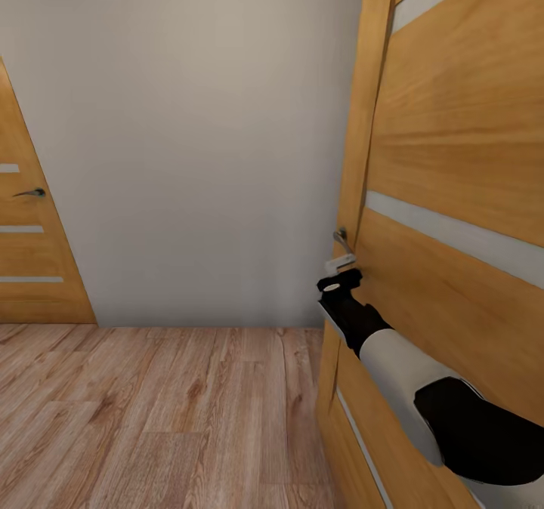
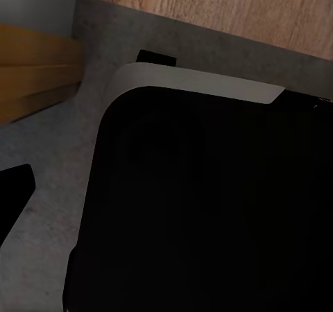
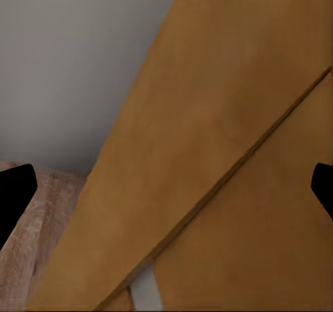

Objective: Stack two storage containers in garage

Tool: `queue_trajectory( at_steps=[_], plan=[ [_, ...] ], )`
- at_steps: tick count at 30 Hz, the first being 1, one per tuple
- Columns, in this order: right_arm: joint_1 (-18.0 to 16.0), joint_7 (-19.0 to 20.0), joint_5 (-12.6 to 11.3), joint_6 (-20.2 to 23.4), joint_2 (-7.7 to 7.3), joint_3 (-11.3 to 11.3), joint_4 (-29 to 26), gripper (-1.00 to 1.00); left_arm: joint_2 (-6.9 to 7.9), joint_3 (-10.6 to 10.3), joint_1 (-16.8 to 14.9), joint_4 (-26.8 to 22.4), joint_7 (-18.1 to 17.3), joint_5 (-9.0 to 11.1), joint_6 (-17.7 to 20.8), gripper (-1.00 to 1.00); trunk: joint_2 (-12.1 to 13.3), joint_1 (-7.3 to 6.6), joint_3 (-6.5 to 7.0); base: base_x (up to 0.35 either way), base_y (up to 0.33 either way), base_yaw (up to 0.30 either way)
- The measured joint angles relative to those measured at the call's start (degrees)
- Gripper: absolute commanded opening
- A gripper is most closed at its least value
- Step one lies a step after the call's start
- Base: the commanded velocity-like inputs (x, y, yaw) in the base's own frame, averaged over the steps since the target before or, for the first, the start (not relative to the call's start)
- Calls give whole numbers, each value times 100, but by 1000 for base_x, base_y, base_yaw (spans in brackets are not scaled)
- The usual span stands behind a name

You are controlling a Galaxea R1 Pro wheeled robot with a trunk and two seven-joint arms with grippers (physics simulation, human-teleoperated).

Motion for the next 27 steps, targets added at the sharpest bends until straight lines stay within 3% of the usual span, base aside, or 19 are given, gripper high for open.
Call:
queue_trajectory(
  at_steps=[4, 16, 27],
  plan=[
    [0, 0, 14, 4, -46, -116, -1, 100, 0, 0, 1, 0, 0, 3, 0, 100, 0, 0, 0, 0, 0, 0],
    [0, -11, 15, 18, -497, -173, 1, 100, 0, 0, 0, -1, 0, -2, 0, 100, 0, 0, 0, 0, 0, 0],
    [1, -43, -9, 18, -664, -171, -1, 100, 0, 0, 1, 0, 0, 0, 1, 100, 0, 0, 0, 0, 0, 0]
  ],
)
